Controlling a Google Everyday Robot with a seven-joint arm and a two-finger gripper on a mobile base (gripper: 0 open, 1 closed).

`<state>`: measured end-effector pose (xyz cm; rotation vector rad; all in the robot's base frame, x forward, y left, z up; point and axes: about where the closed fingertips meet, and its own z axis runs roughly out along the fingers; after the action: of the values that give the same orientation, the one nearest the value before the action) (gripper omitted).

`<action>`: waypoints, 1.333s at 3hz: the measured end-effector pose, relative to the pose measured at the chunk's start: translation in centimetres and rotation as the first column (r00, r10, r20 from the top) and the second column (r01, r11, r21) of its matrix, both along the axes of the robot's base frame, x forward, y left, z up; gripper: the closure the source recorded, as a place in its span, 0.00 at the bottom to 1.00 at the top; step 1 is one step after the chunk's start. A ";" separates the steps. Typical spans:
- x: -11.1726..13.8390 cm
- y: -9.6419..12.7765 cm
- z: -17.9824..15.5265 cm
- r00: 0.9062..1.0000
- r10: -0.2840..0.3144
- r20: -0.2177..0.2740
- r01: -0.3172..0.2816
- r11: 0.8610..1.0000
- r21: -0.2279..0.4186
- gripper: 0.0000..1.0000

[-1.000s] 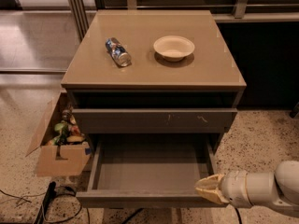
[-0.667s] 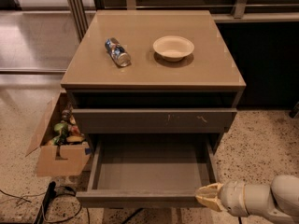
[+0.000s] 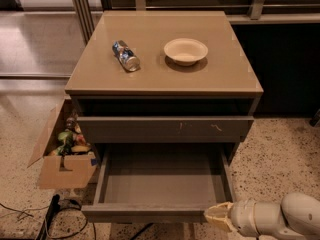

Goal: Close middle drawer

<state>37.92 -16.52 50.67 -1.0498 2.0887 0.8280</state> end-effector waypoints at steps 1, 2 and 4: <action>-1.2 1.3 -4.6 0.997 -0.003 -0.075 0.005 1.000 0.025 1.00; -1.7 2.7 -7.9 0.994 0.002 -0.113 0.003 0.999 0.039 1.00; -1.9 3.3 -8.6 0.993 0.000 -0.121 0.005 0.999 0.044 0.57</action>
Offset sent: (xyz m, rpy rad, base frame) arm -0.0185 0.0444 -0.1197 0.0439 0.1442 -0.0004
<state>36.00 -13.25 42.09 -0.9950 2.1607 0.9536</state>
